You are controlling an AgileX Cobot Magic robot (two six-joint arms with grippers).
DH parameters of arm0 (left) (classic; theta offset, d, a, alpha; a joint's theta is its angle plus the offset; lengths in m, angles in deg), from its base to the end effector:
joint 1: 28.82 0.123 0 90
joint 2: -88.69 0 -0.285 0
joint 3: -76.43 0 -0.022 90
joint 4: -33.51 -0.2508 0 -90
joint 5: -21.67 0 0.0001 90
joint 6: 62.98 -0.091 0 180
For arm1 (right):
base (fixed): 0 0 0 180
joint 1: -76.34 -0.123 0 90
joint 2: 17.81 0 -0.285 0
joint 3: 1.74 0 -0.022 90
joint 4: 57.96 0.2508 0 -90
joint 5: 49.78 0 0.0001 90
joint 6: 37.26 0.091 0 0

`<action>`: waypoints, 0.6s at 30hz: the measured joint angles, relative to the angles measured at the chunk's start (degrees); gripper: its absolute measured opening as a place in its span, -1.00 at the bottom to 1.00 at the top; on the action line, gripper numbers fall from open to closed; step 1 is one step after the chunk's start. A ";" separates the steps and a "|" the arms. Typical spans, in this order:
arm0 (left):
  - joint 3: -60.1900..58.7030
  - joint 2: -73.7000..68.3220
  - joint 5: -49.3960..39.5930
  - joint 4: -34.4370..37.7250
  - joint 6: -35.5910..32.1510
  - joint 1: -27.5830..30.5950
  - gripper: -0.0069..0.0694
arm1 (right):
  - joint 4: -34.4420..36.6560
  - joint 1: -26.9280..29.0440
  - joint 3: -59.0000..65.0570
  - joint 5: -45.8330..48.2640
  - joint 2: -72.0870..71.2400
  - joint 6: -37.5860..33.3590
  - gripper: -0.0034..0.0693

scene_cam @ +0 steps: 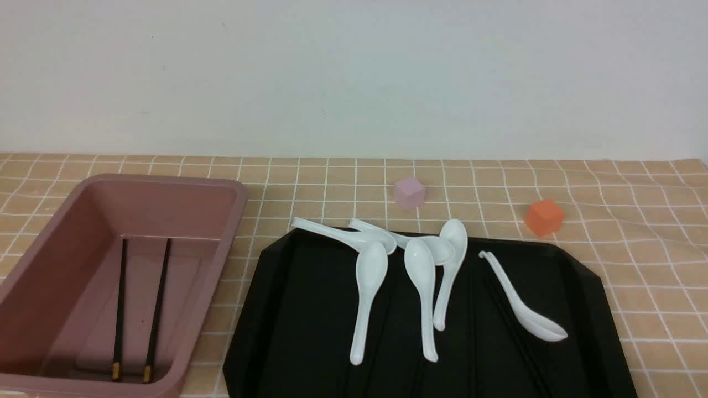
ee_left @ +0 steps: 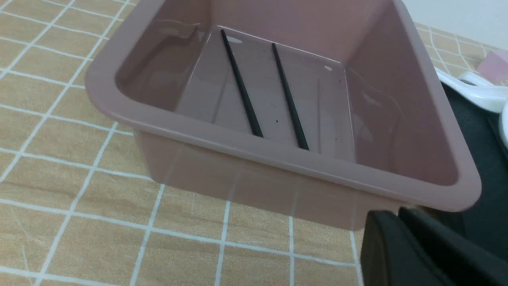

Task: On brown tablecloth take chopsticks from black tray and put them in box.
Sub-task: 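Reach over to the black tray and grasp a pair of chopsticks with the left gripper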

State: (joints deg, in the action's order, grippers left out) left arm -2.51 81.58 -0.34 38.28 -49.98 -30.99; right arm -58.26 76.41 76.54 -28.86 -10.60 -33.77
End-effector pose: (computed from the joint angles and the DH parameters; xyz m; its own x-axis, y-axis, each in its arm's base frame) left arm 0.0522 -0.0048 0.1693 -0.3147 -0.2876 -0.9046 -0.0281 0.9554 -0.2940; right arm 0.0528 -0.0002 0.1746 -0.2819 0.0563 -0.9578 0.0188 0.9984 0.0532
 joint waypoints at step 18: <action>0.00 0.00 0.00 0.00 0.00 0.00 -0.64 | 0.00 0.00 0.00 0.00 0.00 0.00 -0.25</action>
State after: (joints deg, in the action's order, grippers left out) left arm -2.51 81.58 -0.34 38.28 -49.98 -30.99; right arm -58.26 76.41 76.54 -28.86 -10.60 -33.77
